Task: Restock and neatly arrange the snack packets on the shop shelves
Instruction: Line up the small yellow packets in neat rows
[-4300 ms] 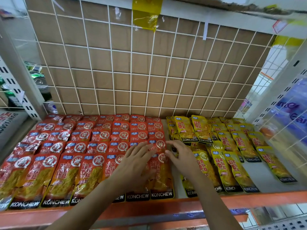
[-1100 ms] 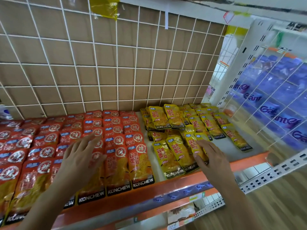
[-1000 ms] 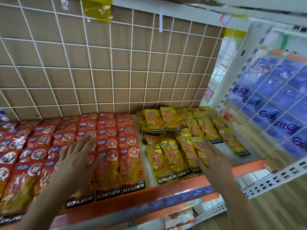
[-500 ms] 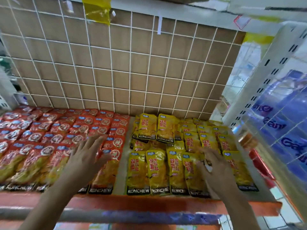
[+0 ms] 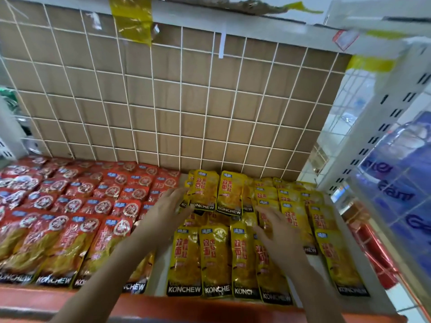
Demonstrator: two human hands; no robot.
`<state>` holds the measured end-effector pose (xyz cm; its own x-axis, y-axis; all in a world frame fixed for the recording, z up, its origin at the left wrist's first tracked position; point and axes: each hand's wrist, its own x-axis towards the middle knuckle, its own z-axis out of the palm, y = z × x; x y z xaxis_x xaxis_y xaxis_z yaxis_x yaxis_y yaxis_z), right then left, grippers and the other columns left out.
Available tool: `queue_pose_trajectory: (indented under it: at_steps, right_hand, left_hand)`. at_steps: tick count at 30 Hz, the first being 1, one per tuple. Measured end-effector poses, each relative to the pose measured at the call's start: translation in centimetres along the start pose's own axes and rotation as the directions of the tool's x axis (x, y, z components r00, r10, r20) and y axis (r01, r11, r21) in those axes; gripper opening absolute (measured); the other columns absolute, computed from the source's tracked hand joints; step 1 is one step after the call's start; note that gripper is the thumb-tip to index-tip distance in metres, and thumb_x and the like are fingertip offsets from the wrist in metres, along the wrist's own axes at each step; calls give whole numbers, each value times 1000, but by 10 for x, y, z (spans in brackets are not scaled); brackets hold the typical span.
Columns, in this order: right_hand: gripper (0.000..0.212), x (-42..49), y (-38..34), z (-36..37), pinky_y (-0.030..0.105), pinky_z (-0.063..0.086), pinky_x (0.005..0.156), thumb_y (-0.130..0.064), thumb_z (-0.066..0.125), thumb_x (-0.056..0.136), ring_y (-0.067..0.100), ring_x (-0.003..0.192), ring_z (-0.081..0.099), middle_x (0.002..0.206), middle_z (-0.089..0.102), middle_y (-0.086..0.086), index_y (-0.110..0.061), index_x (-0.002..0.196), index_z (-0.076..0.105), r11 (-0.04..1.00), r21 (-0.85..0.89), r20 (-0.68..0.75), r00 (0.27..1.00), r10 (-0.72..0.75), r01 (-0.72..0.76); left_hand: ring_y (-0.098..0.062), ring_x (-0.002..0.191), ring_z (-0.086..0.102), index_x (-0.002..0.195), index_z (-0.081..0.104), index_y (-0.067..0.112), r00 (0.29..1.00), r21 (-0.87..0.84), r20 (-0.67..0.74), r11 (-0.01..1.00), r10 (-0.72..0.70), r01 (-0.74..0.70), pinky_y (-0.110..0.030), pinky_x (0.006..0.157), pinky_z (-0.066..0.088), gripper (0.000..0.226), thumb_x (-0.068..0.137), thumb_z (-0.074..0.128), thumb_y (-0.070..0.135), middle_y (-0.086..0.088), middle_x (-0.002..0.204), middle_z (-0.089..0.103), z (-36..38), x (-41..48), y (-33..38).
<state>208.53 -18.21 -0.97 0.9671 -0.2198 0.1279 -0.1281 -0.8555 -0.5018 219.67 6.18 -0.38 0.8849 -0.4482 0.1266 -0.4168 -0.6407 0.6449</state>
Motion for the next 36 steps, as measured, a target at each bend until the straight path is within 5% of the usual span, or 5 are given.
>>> queue_pose_trajectory:
  at_steps: [12, 23, 36]
  right_hand:
    - [63, 76, -44, 26, 34, 37, 101, -55, 44, 90, 24, 125, 45, 134, 51, 6, -15, 139, 36, 978, -77, -18, 981, 193, -193]
    - [91, 87, -50, 36, 45, 23, 110, -52, 60, 82, 34, 137, 24, 149, 30, 10, -15, 147, 9, 930, -75, -1, 933, 360, -359]
    - [87, 95, -49, 34, 36, 43, 92, -25, 79, 71, 27, 122, 48, 133, 46, 9, -13, 141, 29, 913, 228, -193, 904, 382, -338]
  left_hand:
    - [-29, 127, 38, 143, 26, 17, 978, 8, 56, 980, -200, 200, -42, 103, 37, 77, 83, 62, 49, -9, 135, 46, 33, 52, 13]
    - [-31, 131, 34, 145, 19, 18, 963, 111, 39, 959, -268, 262, -48, 109, 26, 98, 70, 76, 43, -7, 139, 42, 30, 68, 12]
    - [-29, 109, 54, 144, 24, 13, 971, -73, 81, 970, -226, 232, -41, 90, 49, 60, 90, 52, 10, -13, 127, 49, 26, 69, 17]
